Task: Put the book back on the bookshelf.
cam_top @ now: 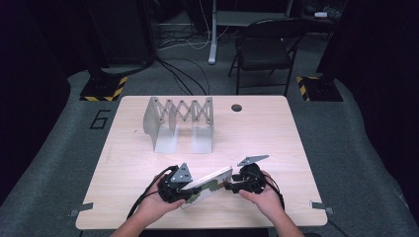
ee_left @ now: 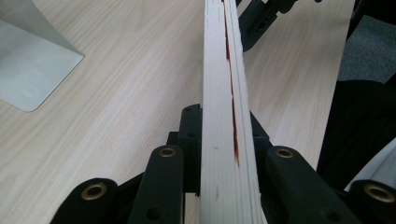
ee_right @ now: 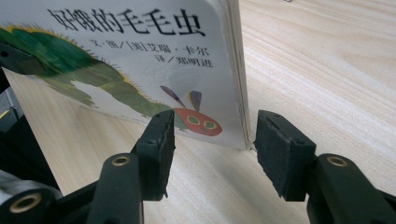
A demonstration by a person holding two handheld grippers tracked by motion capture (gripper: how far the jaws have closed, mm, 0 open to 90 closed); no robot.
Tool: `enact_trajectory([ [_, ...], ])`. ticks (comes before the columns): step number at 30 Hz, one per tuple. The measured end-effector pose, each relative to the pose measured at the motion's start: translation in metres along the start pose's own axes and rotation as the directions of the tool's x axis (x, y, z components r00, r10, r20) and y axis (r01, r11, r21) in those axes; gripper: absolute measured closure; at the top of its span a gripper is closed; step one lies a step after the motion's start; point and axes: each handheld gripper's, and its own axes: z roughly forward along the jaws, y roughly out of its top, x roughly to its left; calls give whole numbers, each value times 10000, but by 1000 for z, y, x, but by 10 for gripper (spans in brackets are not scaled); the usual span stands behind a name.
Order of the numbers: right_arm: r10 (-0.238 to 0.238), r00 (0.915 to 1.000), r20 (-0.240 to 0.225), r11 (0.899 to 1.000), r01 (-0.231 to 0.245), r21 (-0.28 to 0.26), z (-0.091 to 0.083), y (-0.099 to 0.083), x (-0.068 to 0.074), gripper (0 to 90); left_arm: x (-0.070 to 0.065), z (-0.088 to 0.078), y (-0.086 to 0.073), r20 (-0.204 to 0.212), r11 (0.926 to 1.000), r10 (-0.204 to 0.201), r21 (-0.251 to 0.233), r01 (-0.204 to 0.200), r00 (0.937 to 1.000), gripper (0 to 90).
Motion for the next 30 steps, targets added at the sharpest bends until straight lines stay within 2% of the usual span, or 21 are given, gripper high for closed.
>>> enact_trajectory([
  [9, 130, 9999, -11, 9999, -130, 99, 0, -1, -2, 472, 3, -4, 3, -202, 9999, -152, -53, 151, 9997, 758],
  [10, 74, 10000, 21, 10000, -74, 34, 1, -1, -2, 472, 4, -5, 3, -122, 9999, -142, -35, 142, 9998, 758],
  [12, 114, 9999, 26, 9999, -114, 41, 1, -1, -2, 471, 5, -6, 3, -298, 9998, -191, -113, 188, 9994, 758],
  [16, 194, 9998, 27, 9997, -194, 119, 1, -2, -2, 467, 6, -9, 4, -235, 9996, -265, -95, 263, 9994, 758],
  [19, 190, 9998, 42, 9997, -191, 127, 1, -2, -2, 466, 6, -12, 5, -314, 9996, -240, -153, 235, 9992, 758],
  [24, 71, 10000, 61, 9999, -71, 107, 1, -3, -4, 464, 8, -18, 9, -466, 9986, -416, -337, 401, 9980, 758],
  [27, 235, 9997, 42, 9997, -236, 83, 0, -3, -4, 463, 10, -21, 10, -452, 9984, -460, -345, 445, 9979, 758],
  [28, 252, 9997, 39, 9996, -252, 94, 0, -3, -4, 463, 11, -21, 10, -557, 9983, -430, -412, 407, 9975, 758],
  [29, 276, 9996, 42, 9996, -277, 109, 0, -3, -4, 463, 11, -22, 11, -445, 9982, -491, -369, 475, 9978, 758],
  [30, 198, 9998, 43, 9998, -198, 38, 0, -3, -5, 463, 11, -23, 11, -508, 9977, -532, -442, 509, 9973, 758],
])
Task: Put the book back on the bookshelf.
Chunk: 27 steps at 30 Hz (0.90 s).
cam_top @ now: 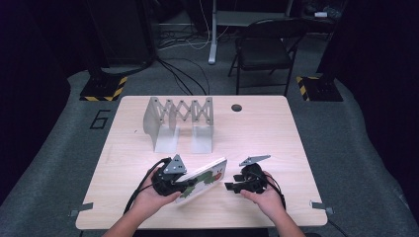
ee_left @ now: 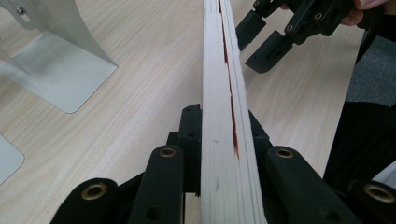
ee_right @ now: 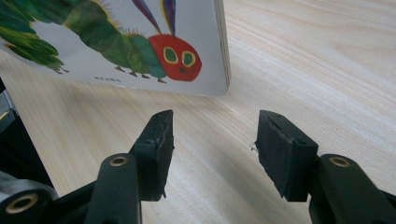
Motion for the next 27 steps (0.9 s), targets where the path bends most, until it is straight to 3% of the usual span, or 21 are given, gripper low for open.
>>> enact_trajectory([
  [3, 196, 9998, 11, 9998, -196, 63, 0, 0, 1, 463, 2, -2, 1, -67, 10000, -18, -31, 18, 10000, 758],
  [27, 183, 9998, 0, 9998, -183, 20, -2, -2, -3, 456, 16, -25, 9, -575, 9989, -305, -370, 284, 9979, 758],
])
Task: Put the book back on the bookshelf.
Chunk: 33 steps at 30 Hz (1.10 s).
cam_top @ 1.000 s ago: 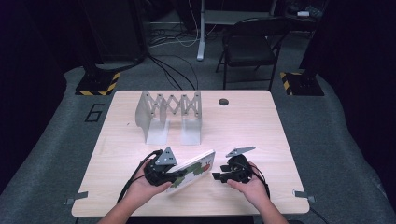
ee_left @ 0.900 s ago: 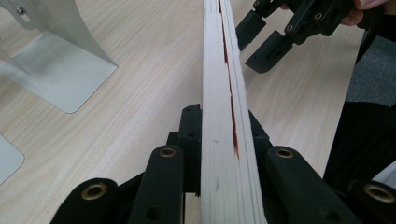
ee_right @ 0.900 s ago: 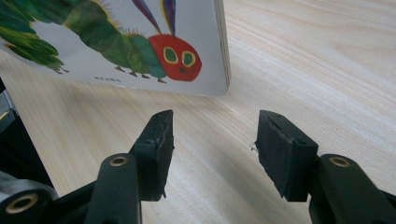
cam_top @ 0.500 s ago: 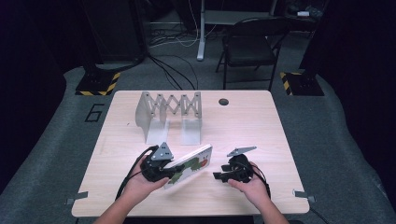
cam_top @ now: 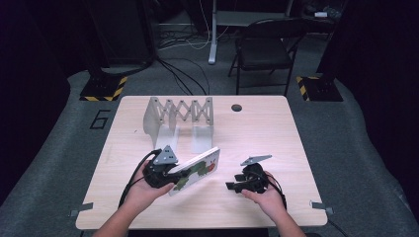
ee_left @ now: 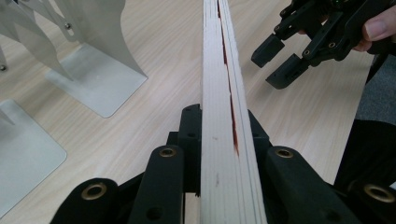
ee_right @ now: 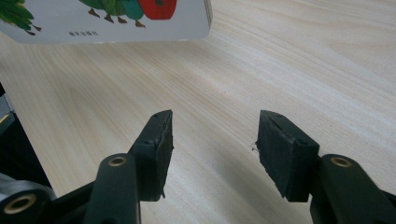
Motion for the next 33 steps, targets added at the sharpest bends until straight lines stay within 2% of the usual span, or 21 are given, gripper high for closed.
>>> enact_trajectory([
  [5, 7, 10000, -13, 10000, -7, -1, 0, 0, 0, 456, 4, -5, 1, -10, 9999, -153, 5, 153, 9999, 758],
  [10, 34, 10000, 5, 10000, -34, 23, 1, 0, 0, 450, 7, -9, 0, -216, 9997, -233, -67, 232, 9995, 758],
  [12, 18, 10000, 49, 10000, -18, 22, 2, 0, 0, 449, 9, -12, 0, -138, 9996, -270, -30, 270, 9995, 759],
  [19, 17, 10000, 19, 10000, -17, 33, 2, 0, -1, 447, 14, -18, 0, -355, 9995, -304, -82, 301, 9989, 759],
  [20, -32, 10000, 50, 10000, 32, 27, 3, 0, -1, 446, 14, -19, 0, -369, 9991, -422, -114, 418, 9984, 758],
  [33, -24, 10000, -22, 10000, 24, 64, 3, 0, -2, 445, 26, -32, -4, -726, 9976, -672, -229, 657, 9951, 759],
])
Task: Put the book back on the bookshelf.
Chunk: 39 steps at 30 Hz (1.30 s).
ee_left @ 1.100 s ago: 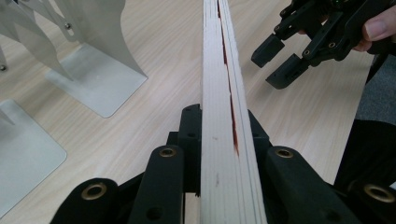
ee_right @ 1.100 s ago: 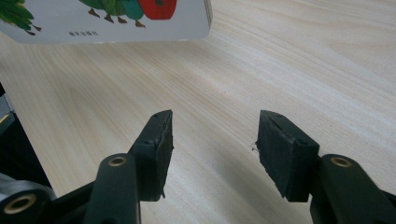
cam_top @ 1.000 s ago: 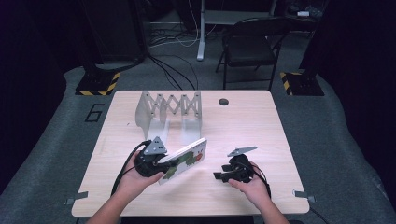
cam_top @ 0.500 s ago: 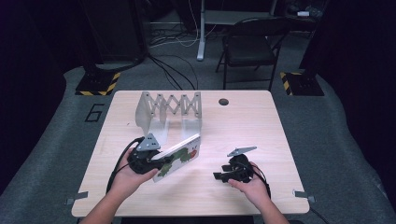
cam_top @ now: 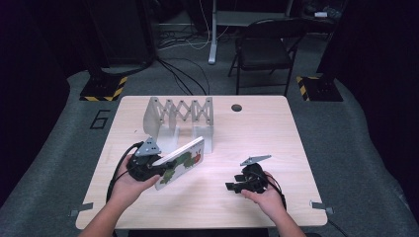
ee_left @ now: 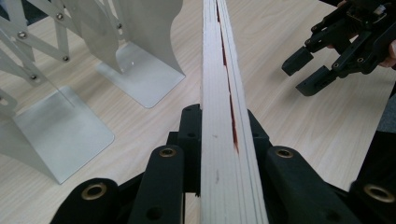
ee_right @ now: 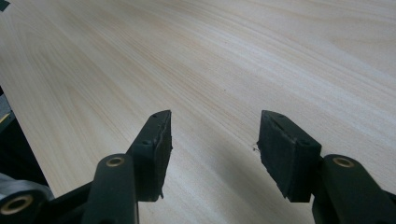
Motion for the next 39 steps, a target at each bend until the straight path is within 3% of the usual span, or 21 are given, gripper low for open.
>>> enact_trajectory([
  [27, 37, 10000, -15, 10000, -37, -5, 0, 0, -1, 445, 20, -17, 0, -564, 9995, -289, -127, 282, 9980, 759],
  [39, 33, 10000, 4, 10000, -33, 7, 0, -1, -1, 445, 34, -28, -3, -986, 9980, -599, -244, 577, 9933, 758],
])
